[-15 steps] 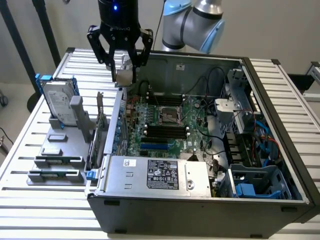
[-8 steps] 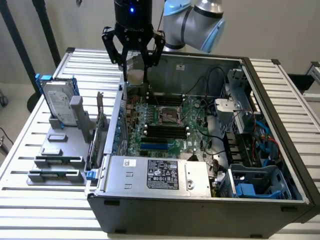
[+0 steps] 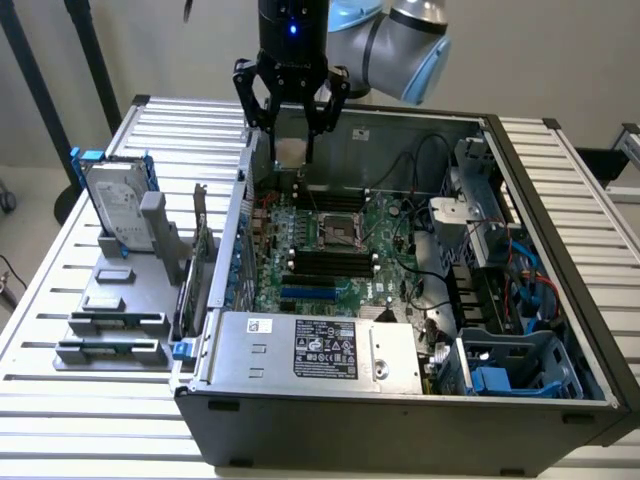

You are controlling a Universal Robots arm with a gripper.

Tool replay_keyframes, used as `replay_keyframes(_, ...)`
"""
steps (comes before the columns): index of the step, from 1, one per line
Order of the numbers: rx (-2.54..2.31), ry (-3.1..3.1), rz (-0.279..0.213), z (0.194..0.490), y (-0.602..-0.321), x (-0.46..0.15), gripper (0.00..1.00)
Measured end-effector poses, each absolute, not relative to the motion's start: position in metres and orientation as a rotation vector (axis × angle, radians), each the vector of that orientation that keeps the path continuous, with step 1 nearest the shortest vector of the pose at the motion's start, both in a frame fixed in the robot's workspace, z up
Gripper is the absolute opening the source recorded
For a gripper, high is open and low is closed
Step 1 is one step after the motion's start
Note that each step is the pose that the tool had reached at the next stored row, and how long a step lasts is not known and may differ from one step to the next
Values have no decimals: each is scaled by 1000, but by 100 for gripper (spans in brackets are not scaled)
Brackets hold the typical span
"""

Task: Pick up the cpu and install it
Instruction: 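Pick up the cpu and move it towards the insertion slot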

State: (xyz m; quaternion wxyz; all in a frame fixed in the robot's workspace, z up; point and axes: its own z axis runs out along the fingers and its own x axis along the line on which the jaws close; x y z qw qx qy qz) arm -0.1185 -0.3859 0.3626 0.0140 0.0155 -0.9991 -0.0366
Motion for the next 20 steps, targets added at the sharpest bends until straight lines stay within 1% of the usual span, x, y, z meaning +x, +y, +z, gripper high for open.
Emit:
replay_keyframes(12,48,-3111,-104,347,-358,-83,55)
replay_keyframes(15,46,-3112,-88,345,-354,-74,55)
replay_keyframes(20,25,-3115,-42,343,-351,-64,55)
